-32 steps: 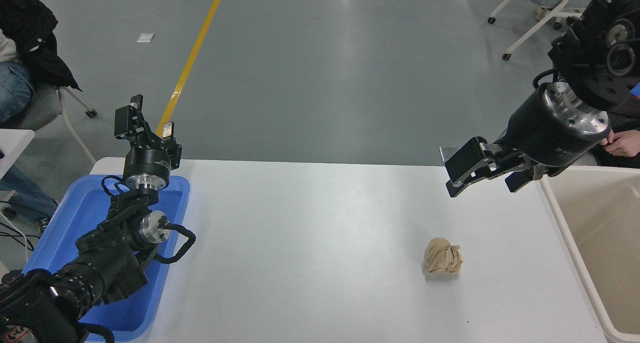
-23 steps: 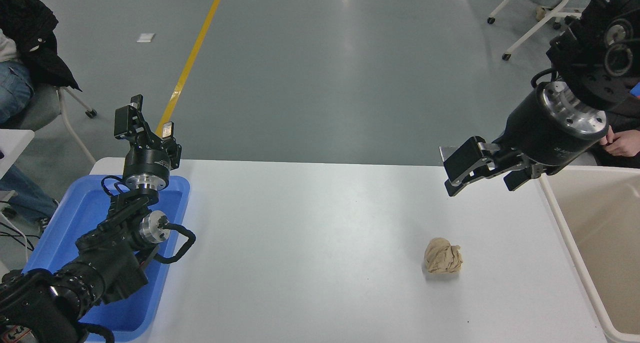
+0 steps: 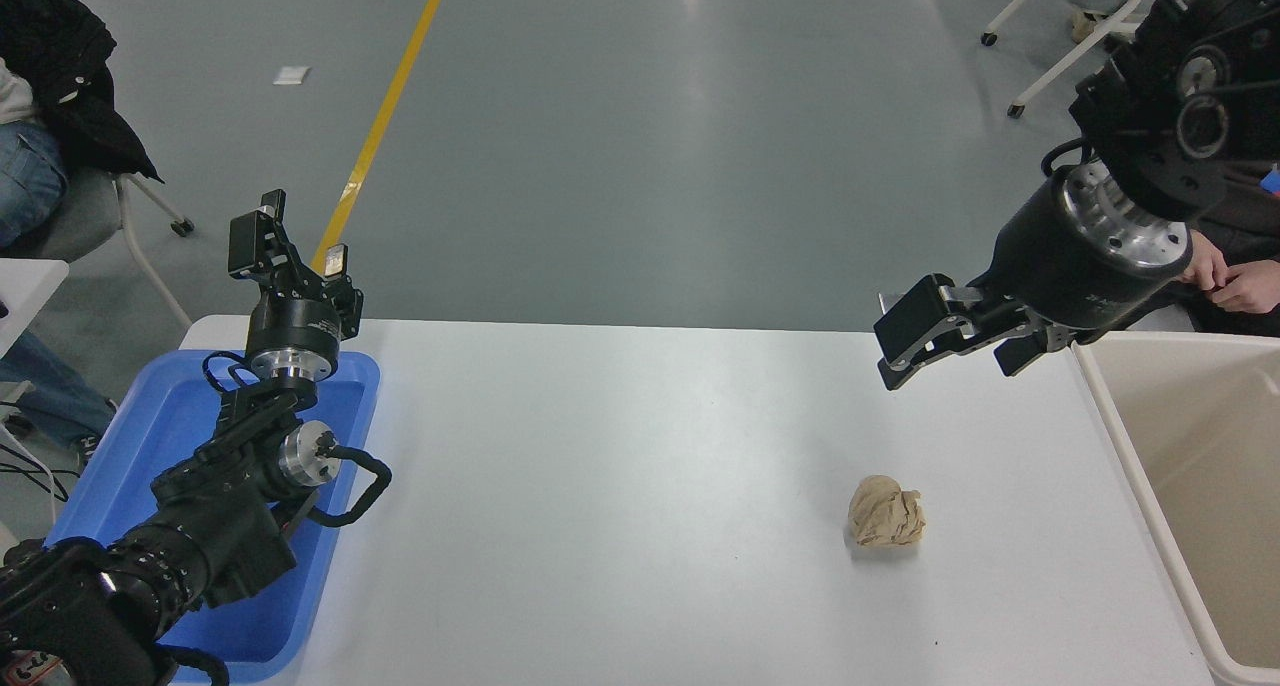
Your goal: Pick up paper ball place in dustbin
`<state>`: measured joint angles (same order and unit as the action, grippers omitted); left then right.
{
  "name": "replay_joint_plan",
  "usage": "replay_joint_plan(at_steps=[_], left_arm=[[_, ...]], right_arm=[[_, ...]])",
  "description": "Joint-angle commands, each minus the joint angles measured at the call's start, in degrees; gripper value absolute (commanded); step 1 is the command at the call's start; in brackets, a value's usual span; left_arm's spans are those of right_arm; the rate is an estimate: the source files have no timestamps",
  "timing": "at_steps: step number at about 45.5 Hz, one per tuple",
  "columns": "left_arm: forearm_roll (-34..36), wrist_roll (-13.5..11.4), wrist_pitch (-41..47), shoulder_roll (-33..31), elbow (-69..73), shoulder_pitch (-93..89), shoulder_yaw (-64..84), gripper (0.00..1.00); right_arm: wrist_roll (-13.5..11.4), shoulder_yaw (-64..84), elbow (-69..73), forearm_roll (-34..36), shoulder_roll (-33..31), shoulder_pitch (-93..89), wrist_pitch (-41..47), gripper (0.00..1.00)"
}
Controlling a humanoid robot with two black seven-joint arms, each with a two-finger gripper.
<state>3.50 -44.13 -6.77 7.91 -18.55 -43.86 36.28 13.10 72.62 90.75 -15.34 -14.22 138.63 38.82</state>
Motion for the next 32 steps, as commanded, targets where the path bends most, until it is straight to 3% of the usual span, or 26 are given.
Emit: replay_joint_plan(at_steps=[1,18,32], left_arm=[[0.0,-0.1,0.0,0.0,0.0,0.0,-0.1,1.00],[0.0,-0.1,0.0,0.0,0.0,0.0,0.0,1.00],[0.0,-0.1,0.0,0.0,0.0,-0.1,-0.1,1.00]], right_arm=[[0.1,-0.3,-1.1,0.0,1.0,-4.1,-3.6,1.00],[0.0,-0.9,-7.8,-0.4,1.2,-18.0,-11.0,1.00],[0.0,-1.5,-18.3,-1.1,5.2,-34.1,-18.2,1.00]])
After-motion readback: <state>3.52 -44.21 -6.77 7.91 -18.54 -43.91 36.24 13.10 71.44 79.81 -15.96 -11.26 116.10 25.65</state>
